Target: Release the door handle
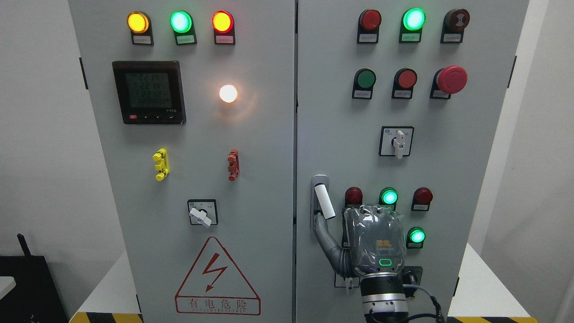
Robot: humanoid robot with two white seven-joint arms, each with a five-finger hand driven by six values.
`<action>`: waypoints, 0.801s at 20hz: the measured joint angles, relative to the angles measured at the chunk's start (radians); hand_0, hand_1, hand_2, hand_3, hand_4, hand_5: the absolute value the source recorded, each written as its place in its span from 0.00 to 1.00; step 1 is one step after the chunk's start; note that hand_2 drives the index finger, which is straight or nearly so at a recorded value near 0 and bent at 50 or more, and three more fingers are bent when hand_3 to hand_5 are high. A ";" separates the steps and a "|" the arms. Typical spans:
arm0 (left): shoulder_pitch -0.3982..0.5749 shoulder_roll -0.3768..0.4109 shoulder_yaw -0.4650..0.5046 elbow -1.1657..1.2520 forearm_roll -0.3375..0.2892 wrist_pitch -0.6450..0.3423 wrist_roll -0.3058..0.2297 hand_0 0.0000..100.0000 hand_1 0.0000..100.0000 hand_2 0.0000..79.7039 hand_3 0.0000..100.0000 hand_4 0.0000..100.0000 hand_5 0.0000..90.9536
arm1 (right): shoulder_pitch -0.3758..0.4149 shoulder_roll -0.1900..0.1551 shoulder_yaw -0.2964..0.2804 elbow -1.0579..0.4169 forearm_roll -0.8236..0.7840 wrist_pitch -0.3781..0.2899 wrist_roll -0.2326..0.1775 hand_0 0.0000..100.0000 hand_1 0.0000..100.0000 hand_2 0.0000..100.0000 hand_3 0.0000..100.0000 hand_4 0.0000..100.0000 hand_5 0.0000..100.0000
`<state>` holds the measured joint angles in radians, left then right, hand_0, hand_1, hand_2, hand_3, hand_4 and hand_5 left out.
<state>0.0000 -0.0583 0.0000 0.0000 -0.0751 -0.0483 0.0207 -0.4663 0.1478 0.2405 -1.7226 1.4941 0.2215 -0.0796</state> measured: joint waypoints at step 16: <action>0.000 0.000 0.000 0.000 0.000 0.000 0.000 0.12 0.39 0.00 0.00 0.00 0.00 | 0.000 0.000 -0.002 0.000 0.000 0.000 -0.001 0.50 0.12 0.99 1.00 1.00 0.98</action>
<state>0.0000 -0.0583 0.0000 0.0000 -0.0751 -0.0482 0.0207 -0.4661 0.1476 0.2382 -1.7228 1.4942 0.2215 -0.0801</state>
